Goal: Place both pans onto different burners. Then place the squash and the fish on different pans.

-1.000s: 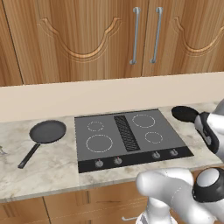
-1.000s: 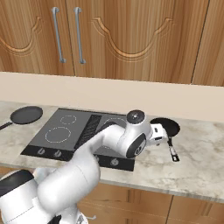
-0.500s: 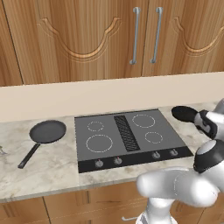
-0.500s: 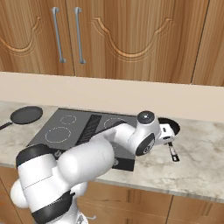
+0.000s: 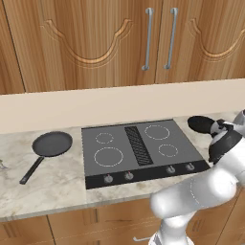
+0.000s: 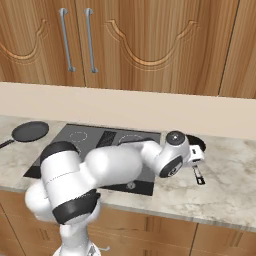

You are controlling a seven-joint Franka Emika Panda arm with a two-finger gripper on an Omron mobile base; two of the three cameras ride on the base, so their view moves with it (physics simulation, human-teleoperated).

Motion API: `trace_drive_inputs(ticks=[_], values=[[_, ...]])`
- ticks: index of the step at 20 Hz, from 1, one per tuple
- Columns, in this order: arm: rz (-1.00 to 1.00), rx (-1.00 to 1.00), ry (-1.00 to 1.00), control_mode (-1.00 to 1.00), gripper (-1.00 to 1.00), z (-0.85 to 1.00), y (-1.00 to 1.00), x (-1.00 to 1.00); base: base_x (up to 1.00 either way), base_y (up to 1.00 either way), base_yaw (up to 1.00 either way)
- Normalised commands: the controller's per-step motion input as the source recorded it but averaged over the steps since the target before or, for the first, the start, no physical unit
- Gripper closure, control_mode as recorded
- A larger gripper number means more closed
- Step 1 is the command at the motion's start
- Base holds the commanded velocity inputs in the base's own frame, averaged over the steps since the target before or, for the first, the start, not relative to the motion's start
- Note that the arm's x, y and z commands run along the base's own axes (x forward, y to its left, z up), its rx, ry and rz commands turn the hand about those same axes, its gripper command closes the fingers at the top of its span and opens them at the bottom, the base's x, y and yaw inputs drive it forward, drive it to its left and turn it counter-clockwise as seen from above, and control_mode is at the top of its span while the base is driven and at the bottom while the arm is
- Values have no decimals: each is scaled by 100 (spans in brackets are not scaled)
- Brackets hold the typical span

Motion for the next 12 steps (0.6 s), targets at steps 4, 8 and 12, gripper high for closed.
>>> trace_drive_inputs(ticks=[4,8,12], values=[[0,7,0,-100,-100,-24,-22,25,0,0,0],[0,4,0,-100,-100,-20,-24,28,0,0,0],[0,4,0,-100,-100,-22,-23,29,0,0,0]])
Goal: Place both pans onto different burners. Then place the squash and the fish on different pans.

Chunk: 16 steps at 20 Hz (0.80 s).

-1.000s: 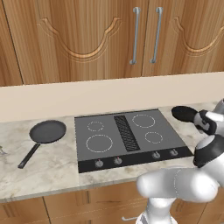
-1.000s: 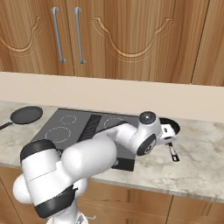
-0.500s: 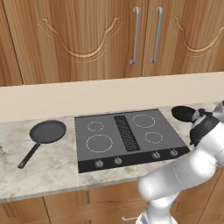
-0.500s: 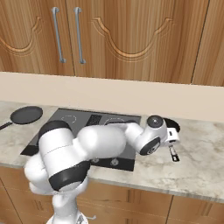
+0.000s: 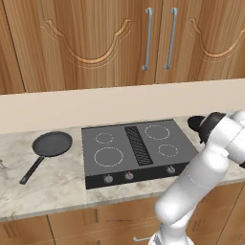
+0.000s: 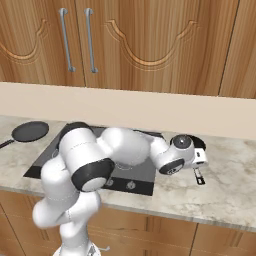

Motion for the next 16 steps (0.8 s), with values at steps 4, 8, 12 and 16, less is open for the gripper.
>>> trace_drive_inputs(ticks=[4,8,12,16], values=[[0,3,0,-100,-100,-22,-22,32,0,0,0],[0,3,0,-100,-100,-19,-24,33,0,0,0],[0,4,0,-100,-100,-15,-30,33,0,0,0],[0,5,0,-100,-100,-17,-27,32,0,0,0]])
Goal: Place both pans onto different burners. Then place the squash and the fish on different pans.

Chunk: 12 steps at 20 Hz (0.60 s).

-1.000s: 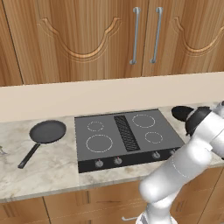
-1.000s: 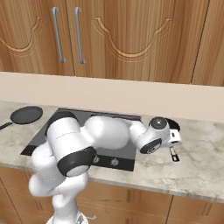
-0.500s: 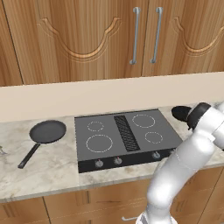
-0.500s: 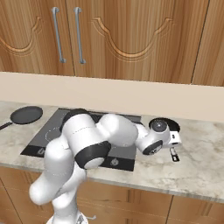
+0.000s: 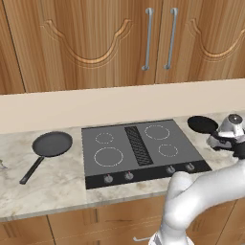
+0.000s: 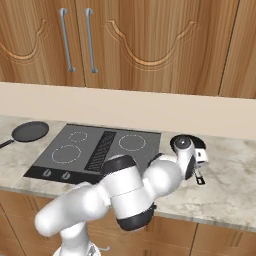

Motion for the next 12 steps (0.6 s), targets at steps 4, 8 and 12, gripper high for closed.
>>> trace_drive_inputs(ticks=[4,8,12], values=[[0,3,0,-100,-100,-16,-28,32,0,0,0],[0,5,0,-100,-100,-17,-31,29,0,0,0],[0,9,0,-100,100,-34,-21,28,0,0,0]])
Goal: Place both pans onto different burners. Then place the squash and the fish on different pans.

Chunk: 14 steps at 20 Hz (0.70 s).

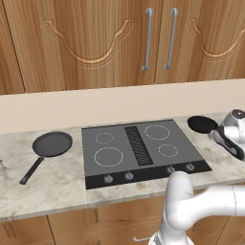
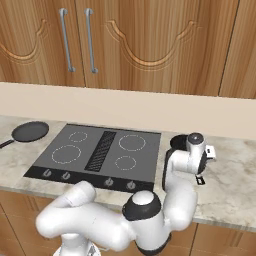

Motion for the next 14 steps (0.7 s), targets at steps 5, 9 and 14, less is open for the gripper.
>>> trace_drive_inputs(ticks=[5,9,14], values=[[0,11,1,-100,100,-44,-13,20,0,0,0],[0,3,2,-100,100,-52,-2,14,0,0,0],[2,-1,-3,-100,100,-20,10,-15,0,0,0]])
